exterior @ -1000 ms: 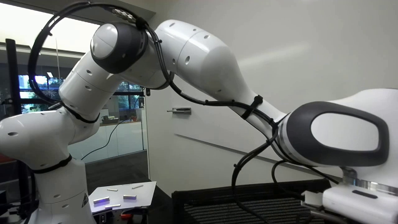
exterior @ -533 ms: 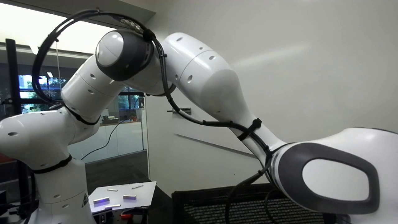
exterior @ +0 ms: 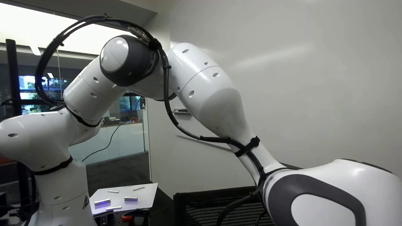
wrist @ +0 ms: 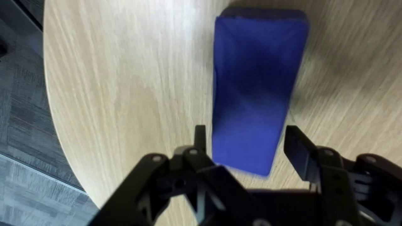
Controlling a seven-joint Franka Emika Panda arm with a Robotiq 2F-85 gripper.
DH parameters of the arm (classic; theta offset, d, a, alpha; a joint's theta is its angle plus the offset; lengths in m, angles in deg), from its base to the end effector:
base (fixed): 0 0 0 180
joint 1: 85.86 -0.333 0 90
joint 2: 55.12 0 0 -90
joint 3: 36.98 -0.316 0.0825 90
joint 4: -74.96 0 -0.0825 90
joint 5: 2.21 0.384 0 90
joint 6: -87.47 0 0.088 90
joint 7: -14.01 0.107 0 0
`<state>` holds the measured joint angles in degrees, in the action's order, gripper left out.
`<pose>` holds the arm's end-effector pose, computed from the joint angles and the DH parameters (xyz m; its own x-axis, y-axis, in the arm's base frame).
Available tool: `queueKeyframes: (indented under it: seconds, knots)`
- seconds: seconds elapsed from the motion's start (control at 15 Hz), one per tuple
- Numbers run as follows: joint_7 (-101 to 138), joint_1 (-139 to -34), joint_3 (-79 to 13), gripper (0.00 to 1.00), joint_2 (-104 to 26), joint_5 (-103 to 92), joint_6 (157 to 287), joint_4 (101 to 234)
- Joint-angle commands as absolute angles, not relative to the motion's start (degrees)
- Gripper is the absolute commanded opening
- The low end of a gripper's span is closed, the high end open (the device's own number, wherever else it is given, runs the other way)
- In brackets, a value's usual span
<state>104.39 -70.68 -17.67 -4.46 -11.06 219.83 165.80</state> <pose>0.5725 -0.3654 0.1280 -0.3341 -0.8753 0.3496 -0.9006 0.4059 0.1555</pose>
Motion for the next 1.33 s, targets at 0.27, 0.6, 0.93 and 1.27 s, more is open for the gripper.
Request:
queueKeyframes:
  seconds: [0.27, 0.6, 0.93, 1.27]
  knots:
    - [100.75, -72.31, -16.21, 1.00, -5.92, -10.50, 222.46, 169.93]
    - [98.04, -75.97, -13.58, 1.00, -10.36, -13.25, 225.04, 173.59]
    - [95.19, -80.51, -11.41, 1.00, -20.21, -17.10, 222.68, 175.91]
    - [88.79, -81.07, -14.63, 1.00, -30.47, -17.23, 213.33, 173.71]
